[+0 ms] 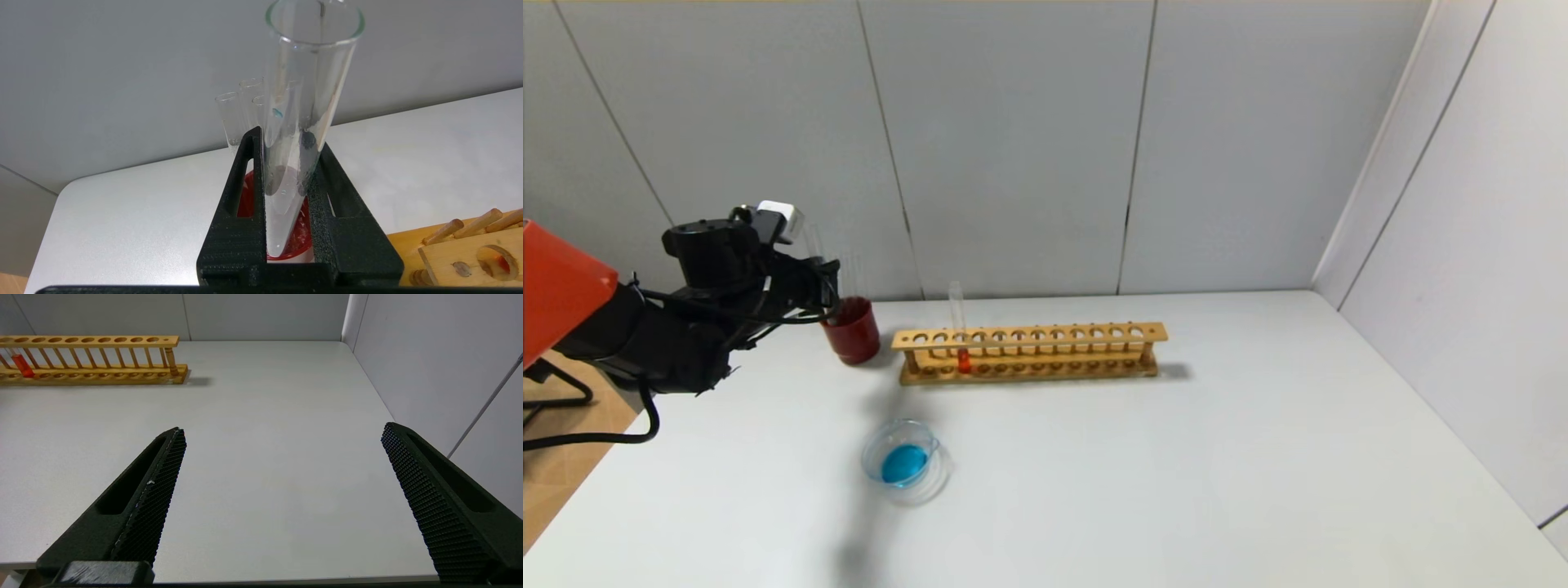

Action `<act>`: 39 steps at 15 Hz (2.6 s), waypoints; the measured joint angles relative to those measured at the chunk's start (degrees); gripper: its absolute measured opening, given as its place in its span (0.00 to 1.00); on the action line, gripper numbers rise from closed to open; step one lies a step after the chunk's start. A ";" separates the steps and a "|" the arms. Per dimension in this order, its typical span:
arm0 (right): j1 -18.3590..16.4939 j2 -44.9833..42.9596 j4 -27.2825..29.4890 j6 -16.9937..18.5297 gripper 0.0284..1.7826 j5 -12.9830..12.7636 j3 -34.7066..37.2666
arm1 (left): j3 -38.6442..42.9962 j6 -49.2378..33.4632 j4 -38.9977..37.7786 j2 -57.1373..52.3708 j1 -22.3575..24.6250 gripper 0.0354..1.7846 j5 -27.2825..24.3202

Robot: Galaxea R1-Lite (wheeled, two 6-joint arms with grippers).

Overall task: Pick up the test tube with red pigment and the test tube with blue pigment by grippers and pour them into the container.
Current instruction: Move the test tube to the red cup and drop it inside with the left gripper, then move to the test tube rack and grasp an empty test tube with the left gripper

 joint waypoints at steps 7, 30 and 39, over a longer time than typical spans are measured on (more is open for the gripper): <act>0.00 0.00 0.00 0.02 0.98 0.00 0.00 | -0.49 -0.07 -0.09 -0.04 -0.11 0.30 0.06; 0.00 0.00 0.01 0.02 0.98 0.01 0.00 | -0.30 -3.80 15.26 -20.37 -7.05 0.98 -1.68; 0.00 0.00 0.00 0.02 0.98 0.00 0.00 | 14.31 -8.09 8.27 -23.77 -13.98 0.98 -2.00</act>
